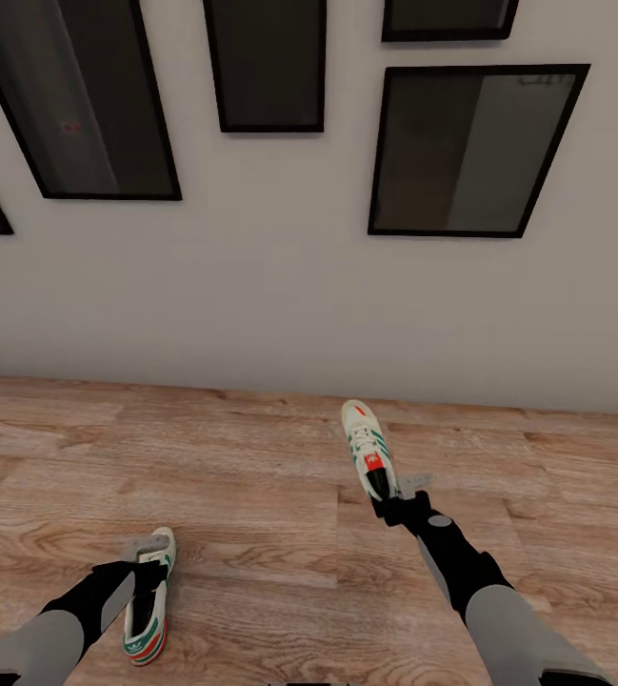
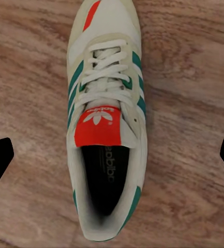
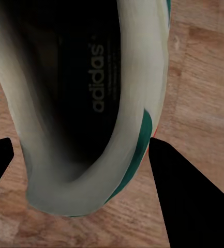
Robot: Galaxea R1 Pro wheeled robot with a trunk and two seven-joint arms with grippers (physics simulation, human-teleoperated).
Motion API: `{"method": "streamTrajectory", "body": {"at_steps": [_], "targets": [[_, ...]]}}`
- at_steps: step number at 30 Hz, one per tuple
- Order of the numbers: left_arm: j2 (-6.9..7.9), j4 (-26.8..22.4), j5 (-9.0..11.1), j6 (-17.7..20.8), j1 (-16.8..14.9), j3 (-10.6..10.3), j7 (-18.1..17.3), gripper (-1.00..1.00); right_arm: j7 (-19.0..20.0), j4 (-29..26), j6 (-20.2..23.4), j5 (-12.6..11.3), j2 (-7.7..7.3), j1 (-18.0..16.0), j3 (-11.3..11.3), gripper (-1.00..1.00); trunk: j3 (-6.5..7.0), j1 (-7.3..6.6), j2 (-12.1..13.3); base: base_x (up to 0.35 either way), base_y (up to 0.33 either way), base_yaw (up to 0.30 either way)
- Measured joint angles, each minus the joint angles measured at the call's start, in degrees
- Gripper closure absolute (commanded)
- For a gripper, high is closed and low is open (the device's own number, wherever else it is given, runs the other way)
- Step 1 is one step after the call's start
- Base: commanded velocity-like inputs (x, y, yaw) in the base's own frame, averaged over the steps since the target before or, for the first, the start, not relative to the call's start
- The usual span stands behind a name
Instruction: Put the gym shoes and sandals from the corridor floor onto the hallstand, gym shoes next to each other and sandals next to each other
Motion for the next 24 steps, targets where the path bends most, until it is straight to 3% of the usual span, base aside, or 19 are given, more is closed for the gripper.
{"method": "streamTrajectory", "body": {"at_steps": [3, 24], "targets": [[0.02, 0.0, 0.0, 0.0, 0.0, 0.0, 0.0, -1.0, 0.0, -0.1, 0.0, 0.0, 0.02, 0.0, 0.0, 1.0, 0.0, 0.0, 0.0, 0.0, 0.0, 0.0], [0.13, 0.0, 0.0, 0.0, 0.0, 0.0, 0.0, -1.0, 0.0, -0.2, 0.0, 0.0, 0.04, 0.0, 0.1, 1.0, -3.32, 0.39, -0.2, 0.0, 0.0, 0.0]]}}
